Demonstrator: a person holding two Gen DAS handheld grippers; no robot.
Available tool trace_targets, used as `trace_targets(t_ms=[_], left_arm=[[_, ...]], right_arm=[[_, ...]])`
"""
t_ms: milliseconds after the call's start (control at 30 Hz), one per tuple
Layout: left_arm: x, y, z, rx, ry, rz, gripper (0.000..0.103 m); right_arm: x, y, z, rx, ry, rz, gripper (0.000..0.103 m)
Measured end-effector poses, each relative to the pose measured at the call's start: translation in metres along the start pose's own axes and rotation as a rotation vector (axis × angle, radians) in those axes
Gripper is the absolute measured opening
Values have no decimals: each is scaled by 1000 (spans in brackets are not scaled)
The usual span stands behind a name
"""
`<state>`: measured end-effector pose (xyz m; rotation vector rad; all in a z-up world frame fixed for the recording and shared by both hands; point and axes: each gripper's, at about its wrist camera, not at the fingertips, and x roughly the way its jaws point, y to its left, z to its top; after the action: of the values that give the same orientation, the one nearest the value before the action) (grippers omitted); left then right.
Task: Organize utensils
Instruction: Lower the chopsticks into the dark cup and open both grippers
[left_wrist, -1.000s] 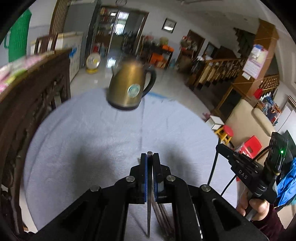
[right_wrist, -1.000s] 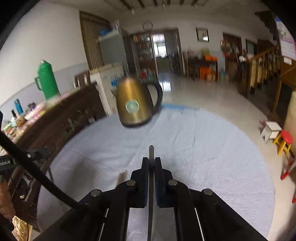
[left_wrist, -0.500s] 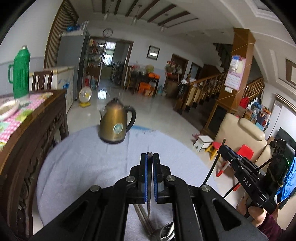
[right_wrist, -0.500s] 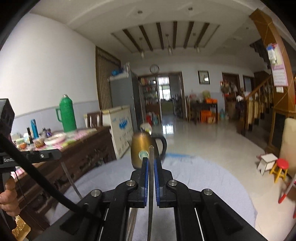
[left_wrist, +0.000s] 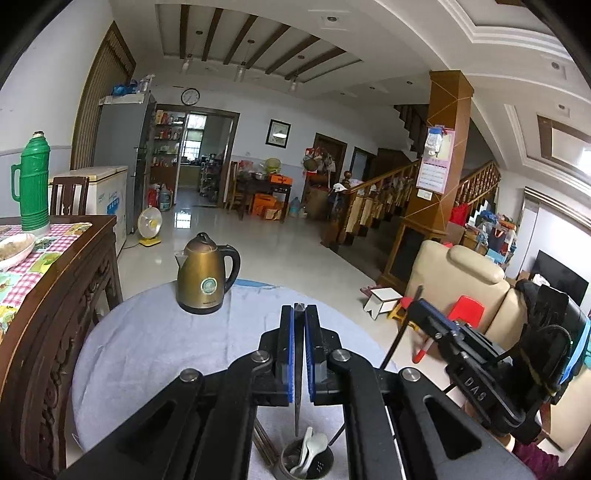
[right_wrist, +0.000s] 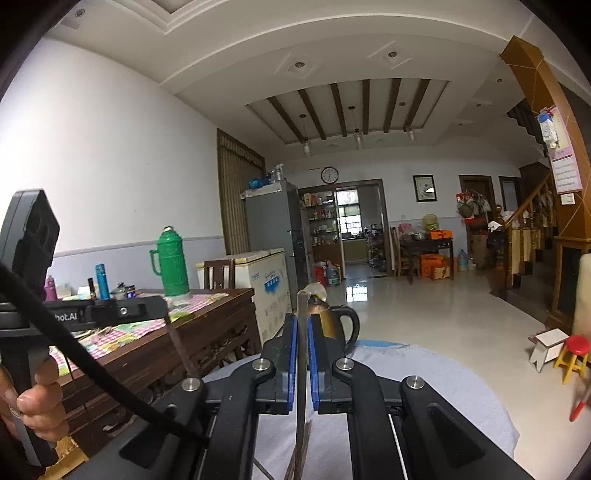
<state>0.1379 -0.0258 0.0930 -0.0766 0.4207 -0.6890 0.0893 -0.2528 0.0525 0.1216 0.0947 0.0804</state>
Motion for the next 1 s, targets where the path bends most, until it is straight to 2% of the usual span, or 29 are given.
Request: trace_targets(t_ms=[167, 500, 633, 733, 767, 867, 933, 1000], left_arm=[[6, 0, -23, -19, 43, 2, 5], [42, 16, -70, -78, 184, 28, 5], [51, 18, -81, -87, 222, 20, 5], [55, 21, -84, -88, 250, -15, 5], [55, 23, -84, -97, 250, -20, 6], [47, 41, -79, -144, 213, -36, 23], [40, 54, -74, -177, 169, -18, 46], [36, 68, -69, -191, 136, 26, 48]], right_arm=[[3, 9, -29, 15, 63, 11, 6], [16, -11, -76, 59, 184, 9, 6], [17, -14, -84, 76, 213, 13, 7], [23, -20, -91, 120, 262, 43, 8], [23, -23, -93, 131, 273, 47, 11], [22, -31, -94, 166, 261, 46, 22], [19, -42, -94, 210, 238, 46, 22], [18, -54, -92, 244, 226, 26, 22]])
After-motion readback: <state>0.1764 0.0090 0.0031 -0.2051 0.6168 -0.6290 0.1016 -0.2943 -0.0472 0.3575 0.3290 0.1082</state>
